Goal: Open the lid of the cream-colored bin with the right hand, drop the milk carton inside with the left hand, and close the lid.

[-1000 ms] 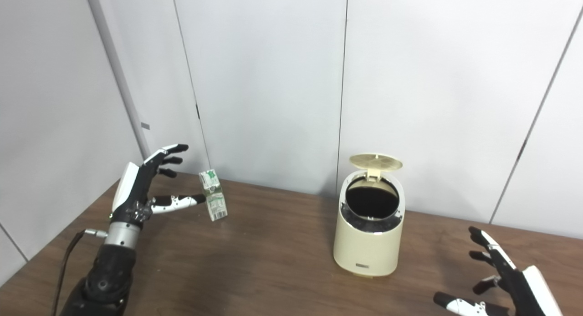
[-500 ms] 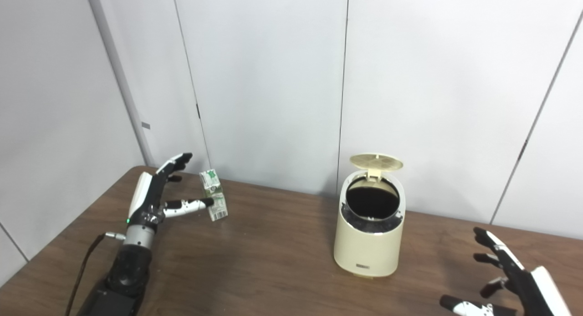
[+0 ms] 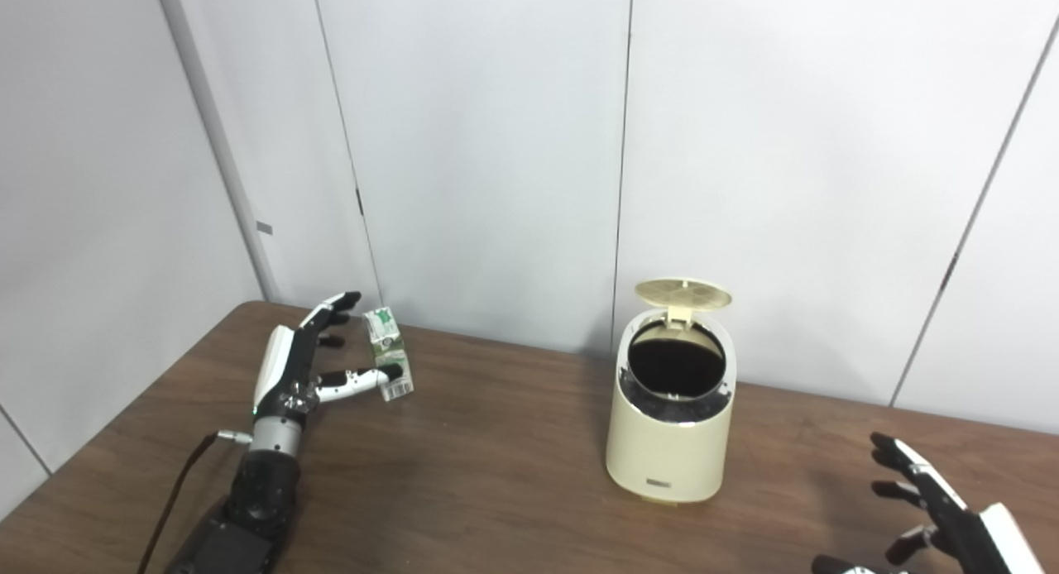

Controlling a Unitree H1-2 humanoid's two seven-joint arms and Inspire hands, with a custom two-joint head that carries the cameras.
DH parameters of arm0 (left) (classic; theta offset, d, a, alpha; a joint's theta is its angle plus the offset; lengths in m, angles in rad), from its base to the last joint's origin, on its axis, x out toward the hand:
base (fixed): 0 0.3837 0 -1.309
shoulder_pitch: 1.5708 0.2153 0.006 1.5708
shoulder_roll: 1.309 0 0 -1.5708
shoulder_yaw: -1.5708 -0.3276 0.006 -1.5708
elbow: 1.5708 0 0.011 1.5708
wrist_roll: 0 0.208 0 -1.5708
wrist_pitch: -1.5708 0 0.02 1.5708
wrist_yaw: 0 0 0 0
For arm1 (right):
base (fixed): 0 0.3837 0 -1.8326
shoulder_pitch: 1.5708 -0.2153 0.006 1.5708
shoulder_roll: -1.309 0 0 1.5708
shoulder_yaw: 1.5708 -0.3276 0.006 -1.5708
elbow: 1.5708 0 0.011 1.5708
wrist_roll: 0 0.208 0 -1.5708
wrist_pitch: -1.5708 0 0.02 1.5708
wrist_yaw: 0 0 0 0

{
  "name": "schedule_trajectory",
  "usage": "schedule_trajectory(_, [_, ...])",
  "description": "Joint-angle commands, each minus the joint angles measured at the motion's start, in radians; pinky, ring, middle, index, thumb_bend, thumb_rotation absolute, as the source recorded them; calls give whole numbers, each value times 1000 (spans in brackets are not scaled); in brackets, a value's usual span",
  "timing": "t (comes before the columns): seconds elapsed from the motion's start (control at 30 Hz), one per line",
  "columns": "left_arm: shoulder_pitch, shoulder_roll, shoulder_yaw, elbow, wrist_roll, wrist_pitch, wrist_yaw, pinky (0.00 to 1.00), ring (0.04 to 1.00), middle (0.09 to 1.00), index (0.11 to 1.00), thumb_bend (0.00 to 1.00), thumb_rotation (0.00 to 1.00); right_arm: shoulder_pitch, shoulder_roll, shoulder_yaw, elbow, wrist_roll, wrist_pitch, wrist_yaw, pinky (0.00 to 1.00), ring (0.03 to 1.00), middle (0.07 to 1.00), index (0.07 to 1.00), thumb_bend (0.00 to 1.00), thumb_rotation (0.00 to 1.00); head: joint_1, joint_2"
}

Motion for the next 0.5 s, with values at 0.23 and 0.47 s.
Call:
schedule_trajectory(0.23, [-87, 9, -8, 86, -43, -94, 47, 697, 776, 798, 816, 947, 228, -9, -24, -16, -41, 15, -22, -8, 411, 787, 867, 874, 931, 433, -4, 4])
schedule_trajectory(0.47, [-99, 4, -37, 114, -69, -95, 72, 696, 775, 789, 804, 930, 186, 7, -33, -19, -57, 12, -11, -3, 425, 781, 865, 876, 953, 482, -11, 12])
